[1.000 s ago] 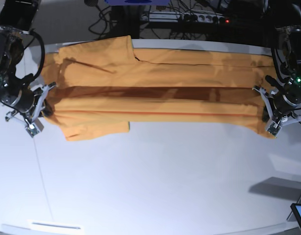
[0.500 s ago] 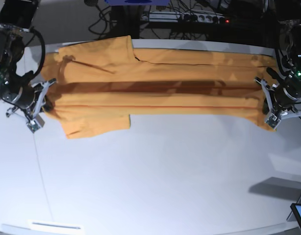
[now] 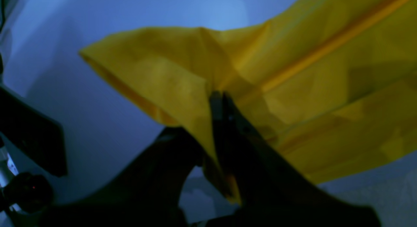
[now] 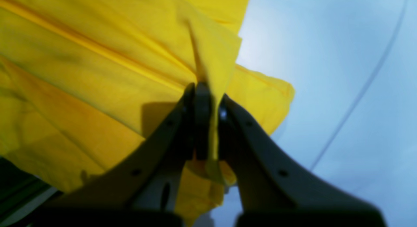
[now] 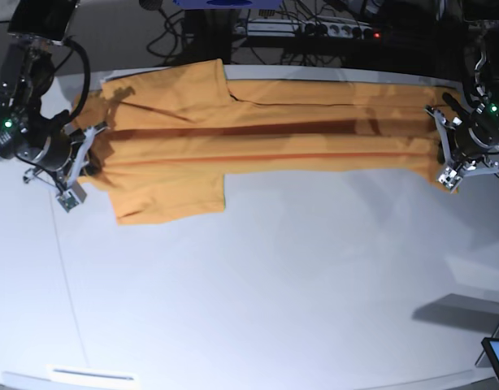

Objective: Fold the T-shirt properly
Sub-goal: 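Lay the folded half down and pull it flat with both grippers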

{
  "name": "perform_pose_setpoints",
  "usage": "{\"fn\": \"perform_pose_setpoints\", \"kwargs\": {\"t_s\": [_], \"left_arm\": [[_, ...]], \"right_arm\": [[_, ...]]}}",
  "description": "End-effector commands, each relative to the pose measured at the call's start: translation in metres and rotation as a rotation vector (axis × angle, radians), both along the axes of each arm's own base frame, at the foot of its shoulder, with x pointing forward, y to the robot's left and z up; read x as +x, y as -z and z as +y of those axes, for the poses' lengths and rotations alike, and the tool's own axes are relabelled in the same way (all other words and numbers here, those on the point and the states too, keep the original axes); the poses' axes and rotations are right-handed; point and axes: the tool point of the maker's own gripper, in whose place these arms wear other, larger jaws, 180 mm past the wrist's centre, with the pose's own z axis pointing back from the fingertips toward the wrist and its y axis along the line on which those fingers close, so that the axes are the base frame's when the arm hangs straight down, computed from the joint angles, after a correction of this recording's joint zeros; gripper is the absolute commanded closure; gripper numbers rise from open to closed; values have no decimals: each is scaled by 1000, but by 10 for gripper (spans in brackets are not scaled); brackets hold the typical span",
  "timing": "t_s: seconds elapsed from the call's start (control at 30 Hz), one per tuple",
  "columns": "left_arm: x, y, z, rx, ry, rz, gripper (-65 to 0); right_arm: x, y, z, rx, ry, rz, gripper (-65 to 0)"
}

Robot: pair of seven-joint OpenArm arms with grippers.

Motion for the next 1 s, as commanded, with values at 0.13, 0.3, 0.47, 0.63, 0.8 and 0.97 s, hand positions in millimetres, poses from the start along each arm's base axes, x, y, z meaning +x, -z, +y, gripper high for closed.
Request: {"fn": "perform_pose_setpoints", "kwargs": {"t_s": [0.13,0.3,0.47,0.63,0.8,0.97], "left_arm": [[-5,-4,11,52,0,10,0],[-13,1,12,56,-1,36,0],[-24,3,25,107,-48,102,0],[-33,6,32,139,-78,151,0],[-43,8,38,167,-108,199,0],[-52,11,43,193,-136,247,0]], "right_arm": [[0,12,-9,3,28,35,-1],[-3,18,-9,11,34,55,-1],[-3,19,-5,24,36,56,-1],[-3,22,0,42,39,65,-1],[-6,30,3,59,46,89,-1],[-6,31,8,74,47,91,-1]]}}
